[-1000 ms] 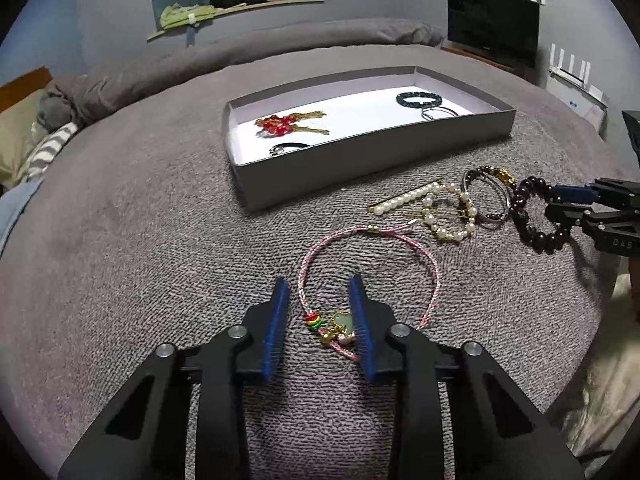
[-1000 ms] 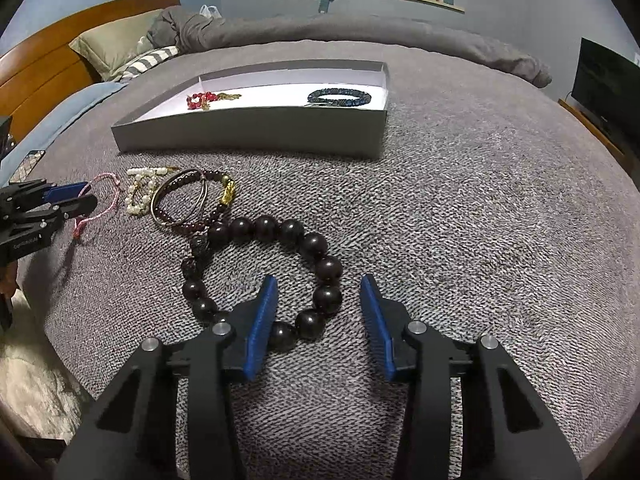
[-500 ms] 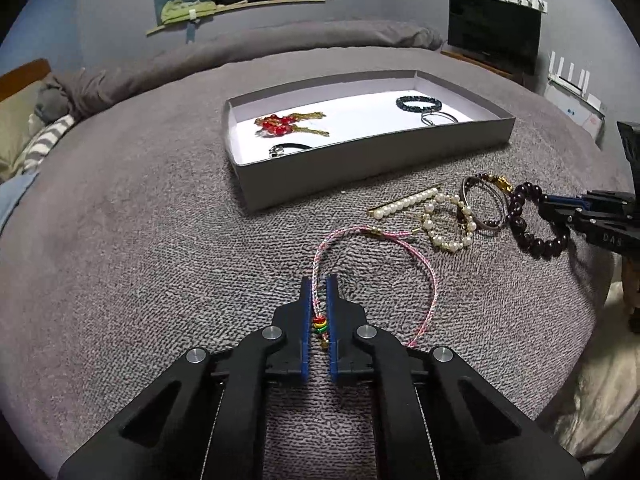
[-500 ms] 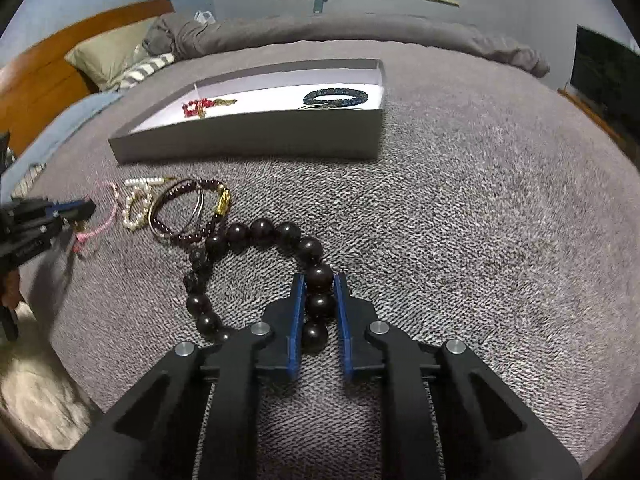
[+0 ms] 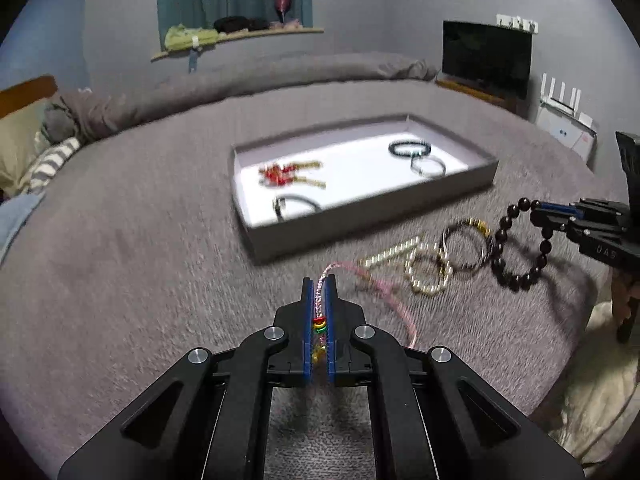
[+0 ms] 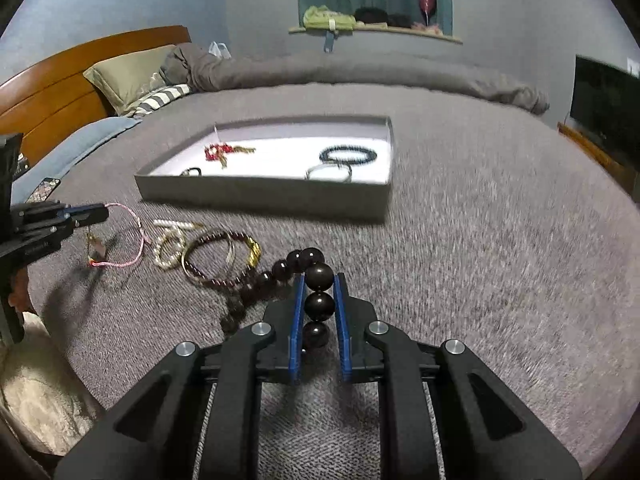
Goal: Organize jewelry
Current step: 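Lift the pink bracelet and wooden bead bracelet toward the box, then carry the pink bracelet and wooden bead bracelet over the box and lower them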
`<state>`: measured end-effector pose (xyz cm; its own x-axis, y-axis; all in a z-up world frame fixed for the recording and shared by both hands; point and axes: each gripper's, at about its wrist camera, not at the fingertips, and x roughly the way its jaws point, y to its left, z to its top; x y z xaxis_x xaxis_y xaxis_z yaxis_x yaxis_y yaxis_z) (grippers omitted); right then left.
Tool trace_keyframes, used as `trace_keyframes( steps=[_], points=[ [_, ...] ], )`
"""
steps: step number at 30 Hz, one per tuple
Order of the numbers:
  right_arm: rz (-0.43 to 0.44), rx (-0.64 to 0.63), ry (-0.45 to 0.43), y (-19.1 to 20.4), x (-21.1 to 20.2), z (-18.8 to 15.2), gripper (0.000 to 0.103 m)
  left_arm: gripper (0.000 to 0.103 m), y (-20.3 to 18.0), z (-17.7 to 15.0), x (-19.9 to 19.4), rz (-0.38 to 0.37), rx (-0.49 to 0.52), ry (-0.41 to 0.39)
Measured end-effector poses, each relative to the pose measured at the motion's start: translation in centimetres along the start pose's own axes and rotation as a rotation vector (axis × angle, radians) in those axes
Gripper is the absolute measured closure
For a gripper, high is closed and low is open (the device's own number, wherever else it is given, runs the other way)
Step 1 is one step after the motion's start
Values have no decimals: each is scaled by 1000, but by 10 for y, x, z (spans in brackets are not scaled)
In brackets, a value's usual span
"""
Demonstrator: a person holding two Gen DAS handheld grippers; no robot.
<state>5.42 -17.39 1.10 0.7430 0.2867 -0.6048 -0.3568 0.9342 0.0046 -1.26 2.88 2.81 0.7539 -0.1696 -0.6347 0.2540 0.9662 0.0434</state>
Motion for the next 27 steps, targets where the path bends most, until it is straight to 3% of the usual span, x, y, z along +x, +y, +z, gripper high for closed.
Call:
trace_keyframes(
  steps=[15, 21, 27],
  points=[
    [-48, -68, -199, 15, -19, 82, 89, 98, -6, 73, -20, 25, 44, -164],
    [-21, -66, -229, 20, -4, 117, 89, 98, -12, 98, 6, 11, 54, -159],
    [-6, -51, -214, 24, 28, 140, 89, 98, -8, 116, 54, -20, 10, -95]
  ],
)
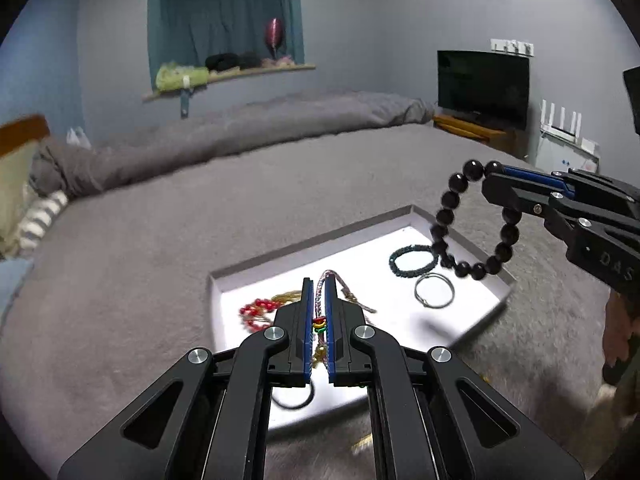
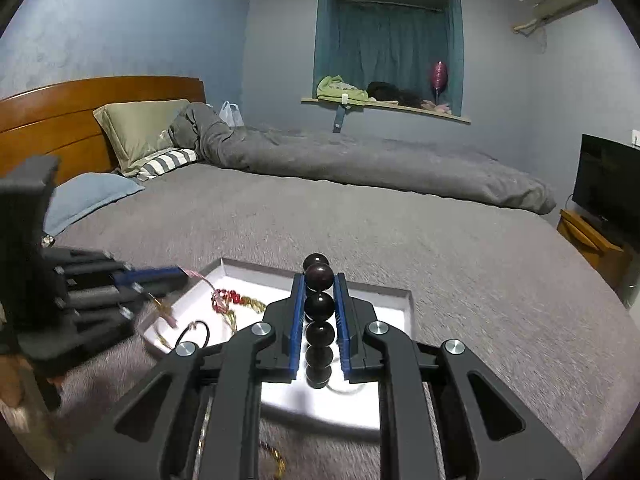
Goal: Organize jewelry
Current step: 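Carry the pink bracelet and wooden bead bracelet over the box and lower them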
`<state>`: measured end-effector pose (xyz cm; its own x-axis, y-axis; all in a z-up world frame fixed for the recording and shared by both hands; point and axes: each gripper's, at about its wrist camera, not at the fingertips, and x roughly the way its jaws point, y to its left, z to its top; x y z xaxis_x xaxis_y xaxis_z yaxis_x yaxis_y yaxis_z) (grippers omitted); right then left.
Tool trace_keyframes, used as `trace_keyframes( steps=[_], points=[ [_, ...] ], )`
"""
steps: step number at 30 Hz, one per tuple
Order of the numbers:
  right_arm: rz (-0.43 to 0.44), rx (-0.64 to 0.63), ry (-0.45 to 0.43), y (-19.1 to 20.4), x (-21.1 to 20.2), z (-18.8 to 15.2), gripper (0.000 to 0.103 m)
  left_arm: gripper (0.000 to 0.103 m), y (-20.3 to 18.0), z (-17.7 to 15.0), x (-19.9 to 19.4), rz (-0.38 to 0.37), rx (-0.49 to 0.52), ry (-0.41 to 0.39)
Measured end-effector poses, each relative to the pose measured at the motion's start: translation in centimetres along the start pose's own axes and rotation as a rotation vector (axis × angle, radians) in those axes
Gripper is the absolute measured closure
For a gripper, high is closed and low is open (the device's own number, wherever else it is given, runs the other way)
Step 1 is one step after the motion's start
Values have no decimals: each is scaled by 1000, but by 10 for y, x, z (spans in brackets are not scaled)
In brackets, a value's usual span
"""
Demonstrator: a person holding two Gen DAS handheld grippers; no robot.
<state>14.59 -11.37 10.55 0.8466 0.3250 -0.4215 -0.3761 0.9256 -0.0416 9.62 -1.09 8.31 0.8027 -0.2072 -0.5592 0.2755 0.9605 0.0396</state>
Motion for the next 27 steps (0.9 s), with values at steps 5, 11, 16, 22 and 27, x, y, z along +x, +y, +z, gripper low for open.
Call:
trace_keyframes(
  steps=[5, 11, 16, 22, 27],
  points=[
    [47, 51, 61, -2, 38, 0, 89, 98, 12, -1, 43, -51, -77, 80],
    [73, 75, 119, 1, 74, -7, 89, 98, 21, -4, 76, -33, -111, 142],
    [86, 84, 151, 0, 85, -16, 89, 98, 27, -6, 88, -13, -119, 164],
    [46, 132, 197, -18, 90, -23, 89, 98, 31, -14, 90, 38, -76, 183],
    [-8, 166, 254, -32, 93, -30, 89, 98, 36, -18, 92, 64, -71, 201]
  ],
)
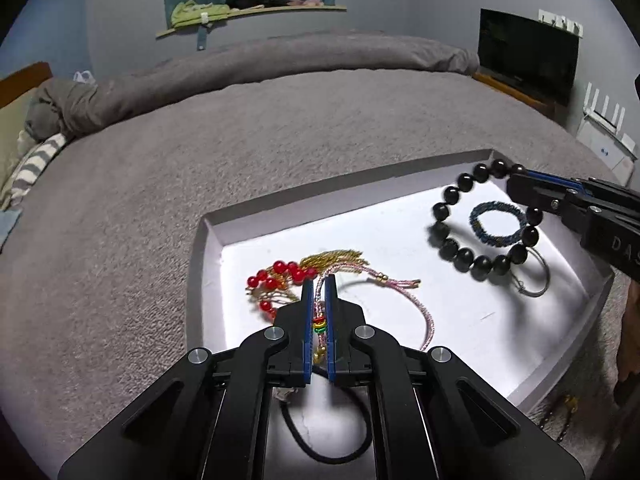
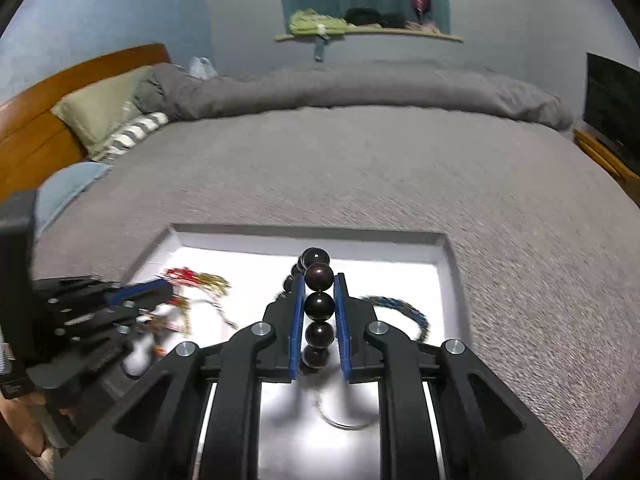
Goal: Organize jewelry
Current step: 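Carry the pink bracelet and wooden bead bracelet over the box and lower them, then open both grippers to release the two bracelets into the box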
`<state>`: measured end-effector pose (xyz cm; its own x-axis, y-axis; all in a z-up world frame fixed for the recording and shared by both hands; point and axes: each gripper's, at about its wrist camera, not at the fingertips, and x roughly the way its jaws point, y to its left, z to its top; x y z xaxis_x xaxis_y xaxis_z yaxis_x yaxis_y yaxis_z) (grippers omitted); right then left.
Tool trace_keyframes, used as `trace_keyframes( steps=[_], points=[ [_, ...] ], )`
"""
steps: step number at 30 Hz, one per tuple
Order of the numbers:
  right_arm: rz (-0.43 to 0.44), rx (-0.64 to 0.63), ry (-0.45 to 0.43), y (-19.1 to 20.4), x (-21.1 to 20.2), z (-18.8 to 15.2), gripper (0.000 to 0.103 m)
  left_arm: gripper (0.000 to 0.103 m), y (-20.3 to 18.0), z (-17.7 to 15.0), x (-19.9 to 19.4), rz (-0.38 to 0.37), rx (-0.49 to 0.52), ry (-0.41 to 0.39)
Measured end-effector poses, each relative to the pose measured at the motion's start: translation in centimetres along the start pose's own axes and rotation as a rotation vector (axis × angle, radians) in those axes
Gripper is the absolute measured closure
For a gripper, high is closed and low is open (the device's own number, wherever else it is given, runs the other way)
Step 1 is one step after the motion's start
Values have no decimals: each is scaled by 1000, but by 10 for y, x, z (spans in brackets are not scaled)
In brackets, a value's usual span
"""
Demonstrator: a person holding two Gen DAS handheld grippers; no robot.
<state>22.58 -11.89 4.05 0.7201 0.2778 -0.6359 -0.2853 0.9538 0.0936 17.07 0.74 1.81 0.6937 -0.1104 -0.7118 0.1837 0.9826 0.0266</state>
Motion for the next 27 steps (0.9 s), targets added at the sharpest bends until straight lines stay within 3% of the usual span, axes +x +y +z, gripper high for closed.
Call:
trace_keyframes(
  steps=[10, 19, 21, 23, 27],
  points=[
    [66, -36, 92, 16, 20, -10, 89, 97, -11, -1, 4, -45, 34, 14],
    [47, -11, 117, 11, 26, -10, 88, 97, -13, -1, 10, -36, 37, 38],
    [45, -12, 117, 11, 27, -10, 88, 92, -14, -1, 11, -34, 40, 43],
    [48, -10, 113, 12, 27, -8, 86, 72, -15, 0, 11, -26, 39, 36],
    [38, -7, 87, 9, 21, -6, 70, 71, -16, 1, 5, -23, 41, 14]
  ],
)
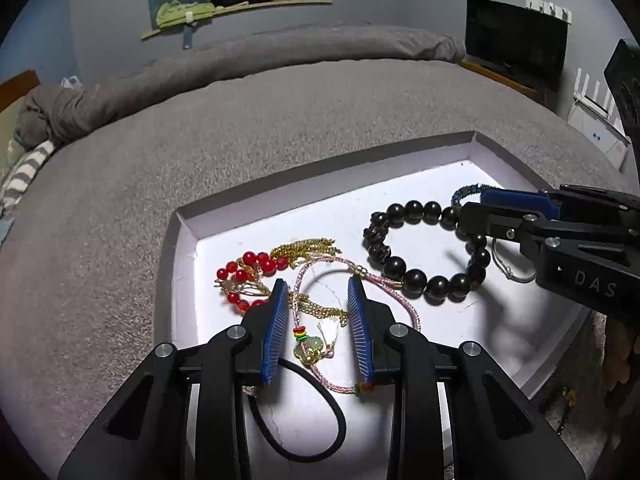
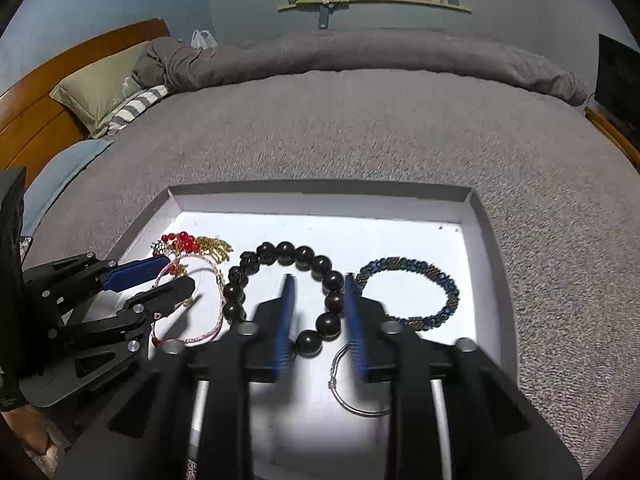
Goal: Organize jewelry
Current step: 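Open both grippers to release the two bracelets into the box, then withdraw both open grippers from the box toward the remaining jewelry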
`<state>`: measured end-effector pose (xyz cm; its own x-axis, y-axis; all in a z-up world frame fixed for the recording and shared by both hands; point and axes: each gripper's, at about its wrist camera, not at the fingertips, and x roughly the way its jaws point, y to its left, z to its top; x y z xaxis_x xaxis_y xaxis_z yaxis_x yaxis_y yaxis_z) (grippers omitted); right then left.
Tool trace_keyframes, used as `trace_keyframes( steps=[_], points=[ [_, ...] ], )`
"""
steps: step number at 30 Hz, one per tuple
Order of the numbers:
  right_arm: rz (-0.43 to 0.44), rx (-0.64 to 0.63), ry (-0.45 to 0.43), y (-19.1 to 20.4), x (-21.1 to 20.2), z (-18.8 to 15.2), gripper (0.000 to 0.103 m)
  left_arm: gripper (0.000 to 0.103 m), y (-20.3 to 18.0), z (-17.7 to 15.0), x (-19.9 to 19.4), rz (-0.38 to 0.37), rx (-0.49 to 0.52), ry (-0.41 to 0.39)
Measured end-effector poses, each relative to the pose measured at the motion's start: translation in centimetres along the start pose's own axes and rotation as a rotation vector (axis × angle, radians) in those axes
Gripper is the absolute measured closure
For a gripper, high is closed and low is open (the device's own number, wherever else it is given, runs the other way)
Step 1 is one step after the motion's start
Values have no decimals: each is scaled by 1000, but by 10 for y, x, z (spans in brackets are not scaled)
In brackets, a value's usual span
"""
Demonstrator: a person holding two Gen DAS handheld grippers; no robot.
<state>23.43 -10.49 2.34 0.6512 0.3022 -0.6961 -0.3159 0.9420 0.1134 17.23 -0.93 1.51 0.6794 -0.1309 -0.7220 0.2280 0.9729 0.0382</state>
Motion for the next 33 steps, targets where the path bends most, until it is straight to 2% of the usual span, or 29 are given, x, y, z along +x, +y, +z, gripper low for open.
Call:
trace_keyframes(
  steps=[1, 6, 8, 11, 15, 20, 24, 28, 33],
  points=[
    [-4, 3, -7, -1, -2, 0, 69, 71, 1, 0, -1, 1, -2, -5],
    [-19, 19, -54, -6, -16, 2, 53, 50, 6, -1, -17, 13, -18, -43],
    [-26, 23, -77, -7, -23, 3, 46, 46, 7, 0, -24, 12, -22, -59],
    [-37, 22, -99, -7, -32, 3, 37, 34, 8, 2, -32, 17, -28, -80],
    [-47, 26, -120, -7, -42, -1, 25, 29, 7, 0, -41, 38, -21, -99],
    [-56, 29, -164, -4, -59, -6, 6, 19, 7, -8, -51, 49, -32, -108],
    [-56, 51, -212, -7, -76, -12, 6, 12, 9, -14, -63, 48, -42, -130],
    [-70, 76, -255, -12, -91, -21, 6, 11, 6, -21, -74, 39, -32, -136],
    [-88, 87, -267, -17, -101, -31, 6, 10, -2, -35, -86, 22, -12, -139]
  ],
)
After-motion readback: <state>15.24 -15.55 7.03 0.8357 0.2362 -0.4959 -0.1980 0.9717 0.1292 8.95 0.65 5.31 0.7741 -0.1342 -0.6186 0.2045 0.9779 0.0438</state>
